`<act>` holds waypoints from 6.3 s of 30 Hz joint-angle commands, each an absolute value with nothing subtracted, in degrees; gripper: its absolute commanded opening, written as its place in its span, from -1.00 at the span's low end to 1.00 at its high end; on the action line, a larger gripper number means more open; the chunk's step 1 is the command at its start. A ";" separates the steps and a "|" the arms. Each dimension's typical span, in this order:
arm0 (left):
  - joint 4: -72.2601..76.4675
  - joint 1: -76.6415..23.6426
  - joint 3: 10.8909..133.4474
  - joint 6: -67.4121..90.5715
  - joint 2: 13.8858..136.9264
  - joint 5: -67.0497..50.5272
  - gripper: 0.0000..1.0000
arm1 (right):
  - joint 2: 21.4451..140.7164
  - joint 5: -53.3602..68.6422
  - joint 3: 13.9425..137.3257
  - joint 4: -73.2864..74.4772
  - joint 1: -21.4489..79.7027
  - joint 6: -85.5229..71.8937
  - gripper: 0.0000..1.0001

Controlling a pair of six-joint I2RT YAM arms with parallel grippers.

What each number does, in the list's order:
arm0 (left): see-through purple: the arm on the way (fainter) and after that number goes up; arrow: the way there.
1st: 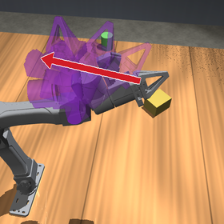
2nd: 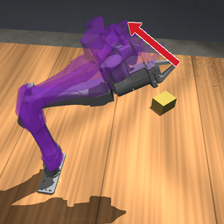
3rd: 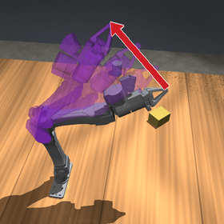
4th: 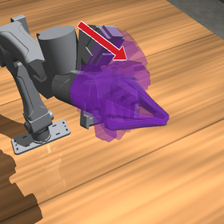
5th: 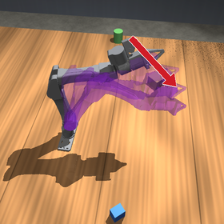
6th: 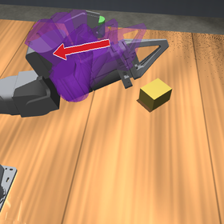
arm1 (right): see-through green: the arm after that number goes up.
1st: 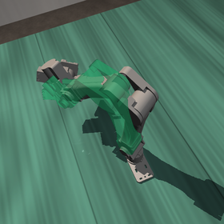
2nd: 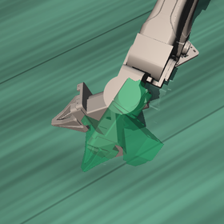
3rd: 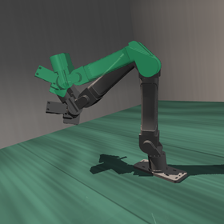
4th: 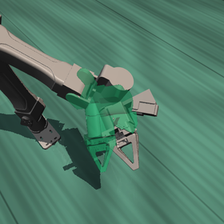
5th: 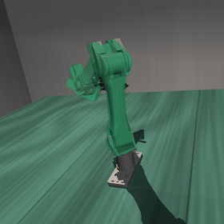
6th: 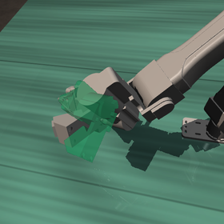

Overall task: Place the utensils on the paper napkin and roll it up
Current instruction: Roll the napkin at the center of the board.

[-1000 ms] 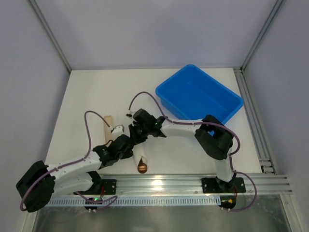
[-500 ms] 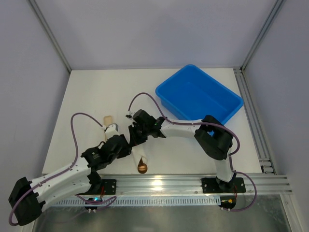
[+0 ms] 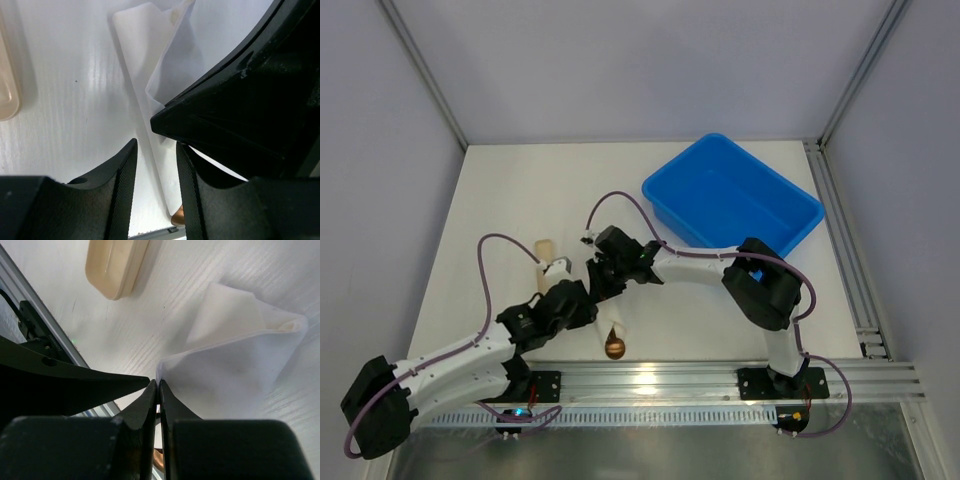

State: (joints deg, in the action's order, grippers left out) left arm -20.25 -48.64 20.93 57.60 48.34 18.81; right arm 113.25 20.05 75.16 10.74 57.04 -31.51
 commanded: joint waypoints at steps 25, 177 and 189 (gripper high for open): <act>-13.54 -48.60 21.18 54.58 48.96 22.50 -0.45 | 112.24 24.96 76.38 8.44 57.74 -30.15 -0.85; -21.80 -48.25 14.94 67.94 38.85 28.13 -1.00 | 139.75 21.01 122.34 49.39 55.72 11.16 -0.93; -20.92 -48.25 12.66 68.55 38.41 25.66 -1.00 | 140.80 20.04 122.17 47.99 55.02 10.72 -0.93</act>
State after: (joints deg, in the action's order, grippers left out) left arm -20.95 -48.60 13.69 67.53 38.61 24.91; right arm 140.14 21.96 121.62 48.40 55.55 10.17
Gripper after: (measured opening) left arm 0.004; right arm 0.038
